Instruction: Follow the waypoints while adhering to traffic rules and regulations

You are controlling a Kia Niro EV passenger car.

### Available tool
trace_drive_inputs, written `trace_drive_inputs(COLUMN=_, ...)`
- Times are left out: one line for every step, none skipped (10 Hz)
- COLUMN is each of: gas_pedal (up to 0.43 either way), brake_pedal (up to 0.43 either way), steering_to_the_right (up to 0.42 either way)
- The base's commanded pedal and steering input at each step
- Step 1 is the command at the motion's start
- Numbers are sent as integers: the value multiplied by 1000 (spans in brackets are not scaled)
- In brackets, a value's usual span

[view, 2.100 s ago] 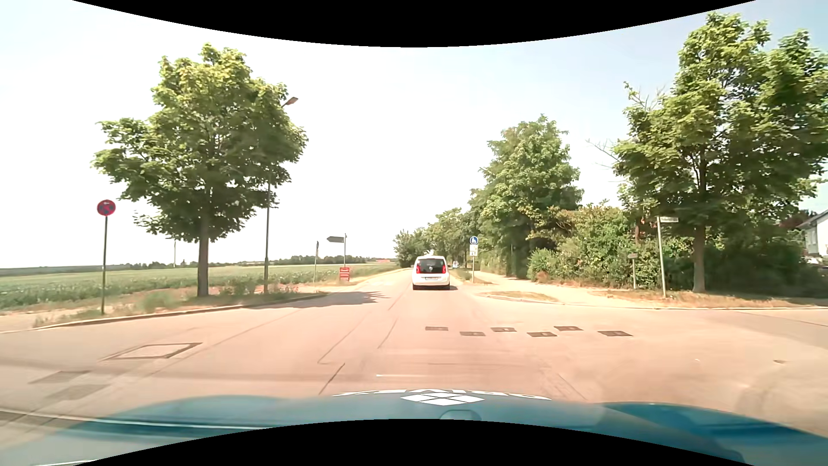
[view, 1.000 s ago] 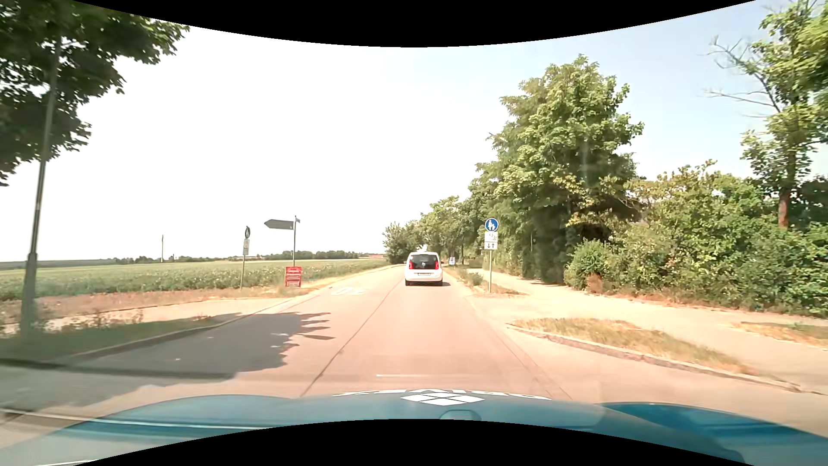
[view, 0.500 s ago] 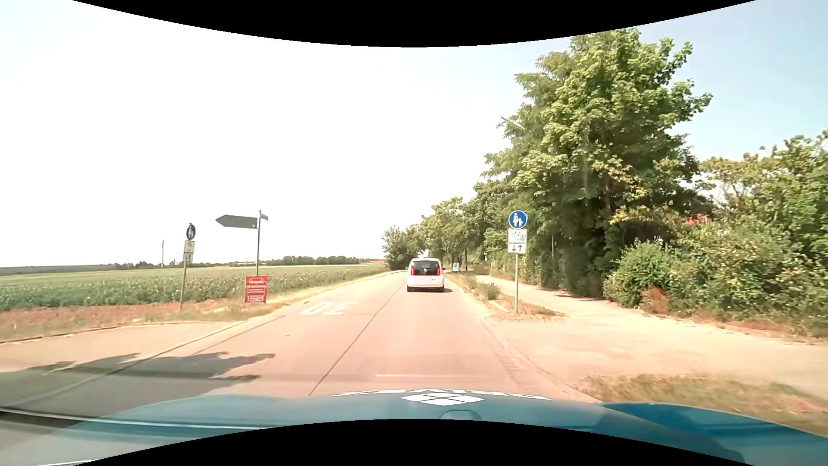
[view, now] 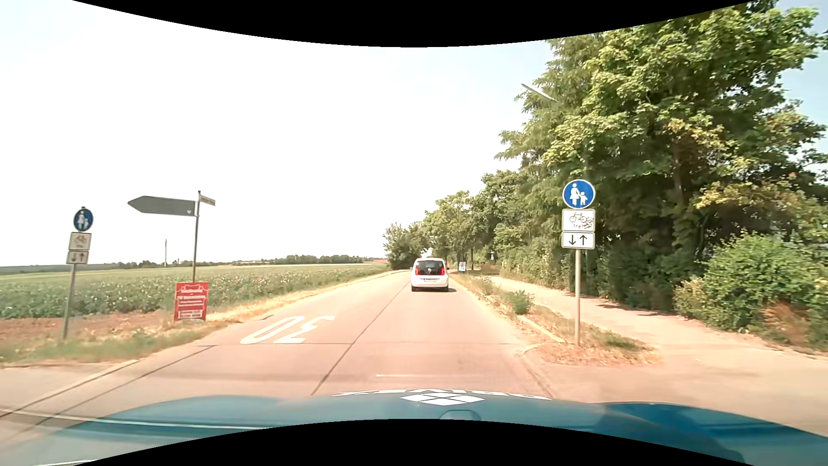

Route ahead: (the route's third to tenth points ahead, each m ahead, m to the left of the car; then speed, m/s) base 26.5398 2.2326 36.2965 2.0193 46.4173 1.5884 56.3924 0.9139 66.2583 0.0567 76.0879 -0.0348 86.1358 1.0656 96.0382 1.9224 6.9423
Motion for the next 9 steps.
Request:
trace_drive_inputs(gas_pedal=118, brake_pedal=0, steering_to_the_right=-11)
trace_drive_inputs(gas_pedal=118, brake_pedal=0, steering_to_the_right=-8)
trace_drive_inputs(gas_pedal=118, brake_pedal=0, steering_to_the_right=-6)
trace_drive_inputs(gas_pedal=118, brake_pedal=0, steering_to_the_right=-5)
trace_drive_inputs(gas_pedal=118, brake_pedal=0, steering_to_the_right=-1)
trace_drive_inputs(gas_pedal=118, brake_pedal=0, steering_to_the_right=4)
trace_drive_inputs(gas_pedal=118, brake_pedal=0, steering_to_the_right=9)
trace_drive_inputs(gas_pedal=118, brake_pedal=0, steering_to_the_right=11)
trace_drive_inputs(gas_pedal=110, brake_pedal=0, steering_to_the_right=11)
